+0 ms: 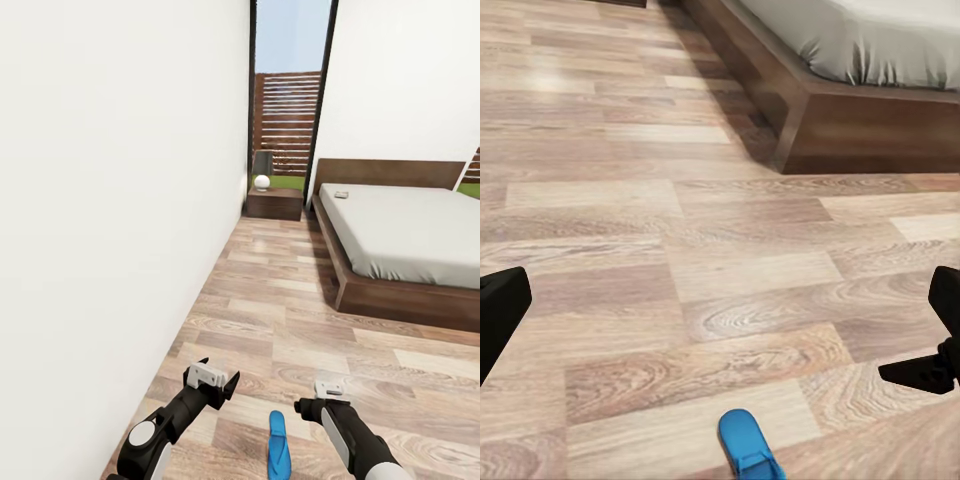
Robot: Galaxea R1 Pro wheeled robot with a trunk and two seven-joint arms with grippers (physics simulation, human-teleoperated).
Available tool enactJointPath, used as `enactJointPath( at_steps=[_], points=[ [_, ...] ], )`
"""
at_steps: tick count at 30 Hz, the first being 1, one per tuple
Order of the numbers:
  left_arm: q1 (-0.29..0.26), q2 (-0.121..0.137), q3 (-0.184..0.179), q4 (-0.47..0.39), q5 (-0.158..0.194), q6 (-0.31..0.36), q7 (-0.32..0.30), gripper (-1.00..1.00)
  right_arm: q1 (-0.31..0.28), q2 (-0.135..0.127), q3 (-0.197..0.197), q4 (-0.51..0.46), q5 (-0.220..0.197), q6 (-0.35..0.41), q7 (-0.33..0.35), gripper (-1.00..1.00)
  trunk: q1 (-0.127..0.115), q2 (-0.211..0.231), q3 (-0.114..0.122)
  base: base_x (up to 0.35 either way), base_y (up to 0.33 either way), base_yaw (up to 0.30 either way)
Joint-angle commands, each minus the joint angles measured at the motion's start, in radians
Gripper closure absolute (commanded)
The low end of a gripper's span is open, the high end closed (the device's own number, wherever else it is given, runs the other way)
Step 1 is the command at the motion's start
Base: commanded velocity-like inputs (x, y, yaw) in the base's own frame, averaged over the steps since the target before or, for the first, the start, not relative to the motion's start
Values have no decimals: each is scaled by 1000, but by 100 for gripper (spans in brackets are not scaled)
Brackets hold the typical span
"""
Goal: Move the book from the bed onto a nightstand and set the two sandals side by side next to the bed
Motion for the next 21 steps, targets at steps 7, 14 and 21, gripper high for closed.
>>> enactJointPath(
  at_steps=[7, 14, 21],
  points=[
    [0, 0, 1, -1, 0, 6, -5, -100, 0, 1, 0, 0, -10, -4, -6, -100, 27, -50, -23, 0, 0, 0],
    [0, 0, 1, -1, 0, 5, -4, -100, 0, 1, 0, 7, -10, -6, -8, -100, 54, -99, -45, 0, 0, 0],
    [0, -1, 1, -1, 0, 3, -4, -100, 0, 2, 0, 9, -10, -6, -8, -100, 80, -148, -67, 0, 0, 0]
  ],
)
